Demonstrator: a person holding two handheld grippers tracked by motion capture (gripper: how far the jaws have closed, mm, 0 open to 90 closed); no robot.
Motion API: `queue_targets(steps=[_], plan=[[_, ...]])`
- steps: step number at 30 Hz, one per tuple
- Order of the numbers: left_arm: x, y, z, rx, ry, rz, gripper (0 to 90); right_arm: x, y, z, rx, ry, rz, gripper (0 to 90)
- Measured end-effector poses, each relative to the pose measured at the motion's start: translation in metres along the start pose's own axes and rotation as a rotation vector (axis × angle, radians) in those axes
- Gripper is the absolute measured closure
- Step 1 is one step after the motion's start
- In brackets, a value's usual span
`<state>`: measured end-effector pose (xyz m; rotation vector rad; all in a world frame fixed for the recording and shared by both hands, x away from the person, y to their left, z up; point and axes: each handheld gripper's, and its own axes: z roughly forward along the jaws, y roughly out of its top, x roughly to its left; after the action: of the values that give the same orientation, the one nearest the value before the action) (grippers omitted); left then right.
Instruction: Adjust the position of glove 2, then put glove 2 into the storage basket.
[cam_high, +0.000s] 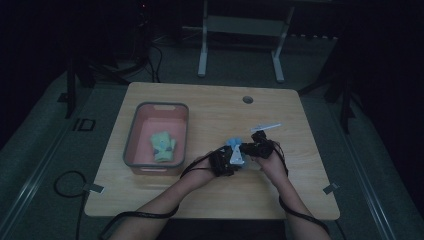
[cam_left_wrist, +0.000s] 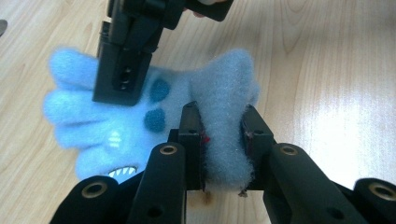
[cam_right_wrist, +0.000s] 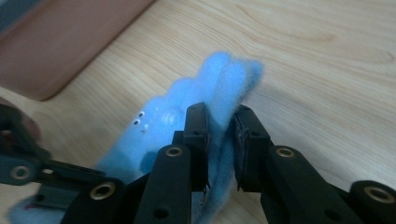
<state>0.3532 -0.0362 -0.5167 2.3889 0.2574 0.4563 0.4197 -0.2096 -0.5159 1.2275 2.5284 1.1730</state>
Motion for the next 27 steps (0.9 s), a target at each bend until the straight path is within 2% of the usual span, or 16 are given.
queue_targets(steps=[9, 17, 21, 27], plan=[[0.012, 0.015, -0.027, 0.004, 0.022, 0.034, 75.8, 0.007, 0.022, -0.015, -0.044, 0.022, -0.011, 77.8], [0.022, 0.023, -0.051, 0.008, 0.062, 0.069, 75.9, 0.017, 0.047, -0.027, -0.074, 0.038, -0.034, 77.8], [0.029, 0.023, -0.064, 0.005, 0.077, 0.078, 75.8, 0.023, 0.061, -0.029, -0.079, 0.052, -0.049, 77.8], [0.039, 0.019, -0.082, -0.006, 0.097, 0.063, 75.8, 0.037, 0.080, -0.027, -0.088, 0.057, -0.086, 77.8]])
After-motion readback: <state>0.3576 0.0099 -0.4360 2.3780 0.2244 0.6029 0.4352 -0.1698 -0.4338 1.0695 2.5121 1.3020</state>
